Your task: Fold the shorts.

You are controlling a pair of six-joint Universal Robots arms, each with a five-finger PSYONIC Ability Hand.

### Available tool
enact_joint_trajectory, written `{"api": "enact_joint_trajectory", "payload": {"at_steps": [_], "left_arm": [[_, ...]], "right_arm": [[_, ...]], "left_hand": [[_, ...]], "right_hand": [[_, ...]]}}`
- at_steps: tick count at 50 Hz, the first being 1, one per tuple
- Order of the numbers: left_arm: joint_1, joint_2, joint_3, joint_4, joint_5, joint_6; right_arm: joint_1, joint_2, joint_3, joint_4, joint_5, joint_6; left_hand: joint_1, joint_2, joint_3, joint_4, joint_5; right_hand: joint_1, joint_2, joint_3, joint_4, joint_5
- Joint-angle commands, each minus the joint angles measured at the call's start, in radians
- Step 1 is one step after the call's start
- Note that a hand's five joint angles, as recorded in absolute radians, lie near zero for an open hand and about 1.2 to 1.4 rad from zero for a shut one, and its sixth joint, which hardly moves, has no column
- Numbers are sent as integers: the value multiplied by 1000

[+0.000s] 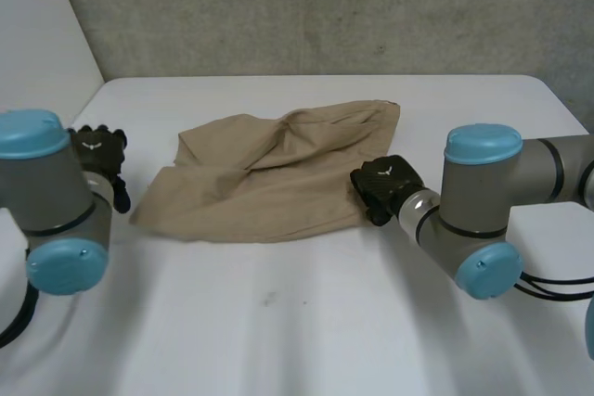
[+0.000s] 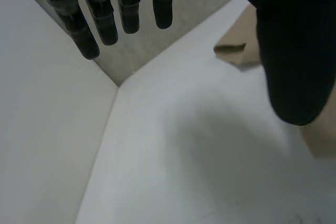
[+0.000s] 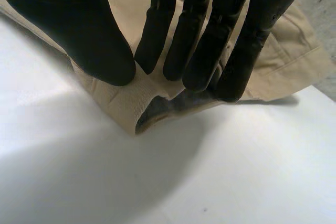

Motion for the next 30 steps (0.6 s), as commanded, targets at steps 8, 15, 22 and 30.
{"api": "enact_joint_trajectory", "payload": {"at_steps": [8, 15, 22, 30], "left_arm": [[64, 330, -290, -21, 369, 1], [116, 334, -325, -47, 425, 10], [127, 242, -308, -59, 449, 30], [132, 133, -273, -58, 451, 154]], "right_arm": [[-4, -94, 43, 10, 6, 8], [-7, -115, 75, 45, 0, 5], [-6, -110, 86, 45, -3, 5], [-3, -109, 93, 45, -7, 4]], "left_hand": [[58, 54, 57, 52, 49], [143, 140, 142, 137, 134], [193, 189, 192, 187, 184], [196, 192, 195, 190, 187]], "right_hand": [[447, 222, 217, 208, 259], [345, 121, 115, 106, 157], [345, 121, 115, 106, 157], [345, 121, 115, 106, 157]]}}
